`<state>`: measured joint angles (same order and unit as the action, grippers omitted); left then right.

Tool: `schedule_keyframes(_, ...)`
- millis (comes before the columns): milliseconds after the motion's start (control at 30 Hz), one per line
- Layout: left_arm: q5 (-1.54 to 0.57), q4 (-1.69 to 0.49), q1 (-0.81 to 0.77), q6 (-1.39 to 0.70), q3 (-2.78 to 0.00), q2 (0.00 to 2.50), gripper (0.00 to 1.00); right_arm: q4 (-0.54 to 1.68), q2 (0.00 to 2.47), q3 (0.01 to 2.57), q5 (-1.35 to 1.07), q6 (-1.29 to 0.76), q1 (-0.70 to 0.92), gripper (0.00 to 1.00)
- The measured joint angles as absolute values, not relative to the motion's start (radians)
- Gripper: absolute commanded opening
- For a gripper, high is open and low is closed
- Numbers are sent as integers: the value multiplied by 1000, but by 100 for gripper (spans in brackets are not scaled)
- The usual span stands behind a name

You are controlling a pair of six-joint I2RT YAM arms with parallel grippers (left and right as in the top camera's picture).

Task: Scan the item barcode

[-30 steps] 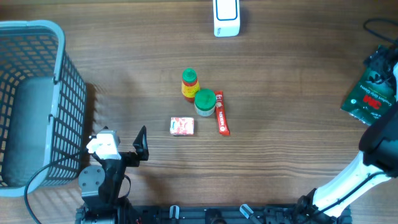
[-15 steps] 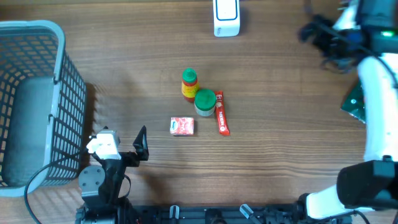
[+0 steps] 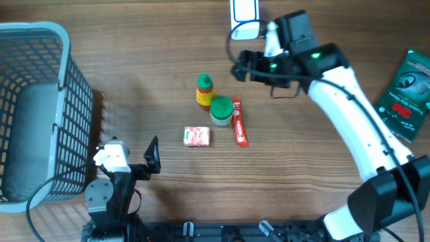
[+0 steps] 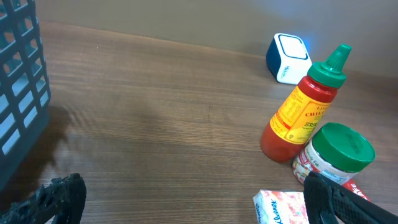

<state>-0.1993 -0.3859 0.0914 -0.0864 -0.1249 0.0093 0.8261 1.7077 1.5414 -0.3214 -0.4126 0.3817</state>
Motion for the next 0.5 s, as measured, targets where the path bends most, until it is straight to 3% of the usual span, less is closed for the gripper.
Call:
schedule_keyframes(300,-199,-386,91,-86,-125,9,100,647,1712,1541,-83,-271,649,100)
schedule_keyframes(500,-199,-385,91,-86,-125,9,100,534,1782,1541,50,-265,706,100)
